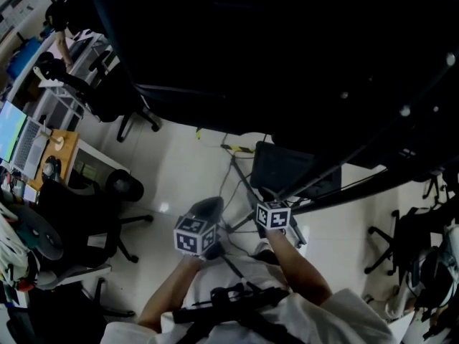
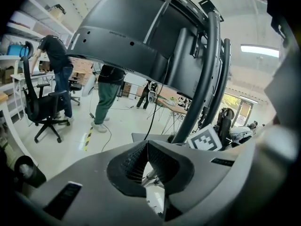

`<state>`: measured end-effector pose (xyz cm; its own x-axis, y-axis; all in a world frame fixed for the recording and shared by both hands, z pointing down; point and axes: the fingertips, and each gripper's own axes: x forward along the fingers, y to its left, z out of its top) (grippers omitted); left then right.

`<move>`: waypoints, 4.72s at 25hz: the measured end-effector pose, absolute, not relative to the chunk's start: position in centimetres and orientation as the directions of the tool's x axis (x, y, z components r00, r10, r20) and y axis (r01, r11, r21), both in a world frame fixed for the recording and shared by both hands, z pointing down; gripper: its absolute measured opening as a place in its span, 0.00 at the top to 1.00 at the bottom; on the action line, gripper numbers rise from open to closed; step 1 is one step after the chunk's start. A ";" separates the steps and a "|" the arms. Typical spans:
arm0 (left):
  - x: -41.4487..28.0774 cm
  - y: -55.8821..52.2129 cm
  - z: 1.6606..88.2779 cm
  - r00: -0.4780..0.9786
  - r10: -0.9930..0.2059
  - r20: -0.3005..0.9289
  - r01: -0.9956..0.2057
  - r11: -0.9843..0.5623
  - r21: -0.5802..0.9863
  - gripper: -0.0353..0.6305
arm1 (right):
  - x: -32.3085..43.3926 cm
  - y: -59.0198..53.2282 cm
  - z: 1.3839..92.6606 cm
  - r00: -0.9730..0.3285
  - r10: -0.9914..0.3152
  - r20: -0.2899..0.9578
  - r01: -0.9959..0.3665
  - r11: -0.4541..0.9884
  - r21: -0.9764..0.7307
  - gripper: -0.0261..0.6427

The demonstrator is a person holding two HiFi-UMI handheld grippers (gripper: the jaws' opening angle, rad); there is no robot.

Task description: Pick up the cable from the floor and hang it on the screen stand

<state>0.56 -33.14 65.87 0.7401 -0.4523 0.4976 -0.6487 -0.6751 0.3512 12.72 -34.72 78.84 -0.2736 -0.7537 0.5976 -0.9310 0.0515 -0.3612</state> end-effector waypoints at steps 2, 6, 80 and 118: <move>-0.7 -33.4 65.7 0.732 -0.475 0.488 -0.664 -0.658 0.357 0.95 | 12.1 -36.5 81.6 -0.261 -0.718 0.646 -0.947 0.060 -0.316 0.64; -3.4 -33.5 65.8 0.701 -0.527 0.481 -0.705 -0.613 0.356 0.95 | 11.8 -39.2 86.4 -0.238 -0.662 0.710 -0.956 0.033 -0.290 0.64; -17.2 -14.6 65.5 0.591 -0.636 0.496 -0.806 -0.488 0.334 0.92 | -2.1 -19.2 27.5 -0.784 -0.592 -0.186 -0.526 0.793 -0.309 0.92; -8.2 -14.0 74.0 0.612 -0.445 0.654 -0.727 -0.642 0.243 0.63 | 3.3 -18.2 6.2 -0.675 -0.510 -0.532 -0.441 0.858 -0.264 0.92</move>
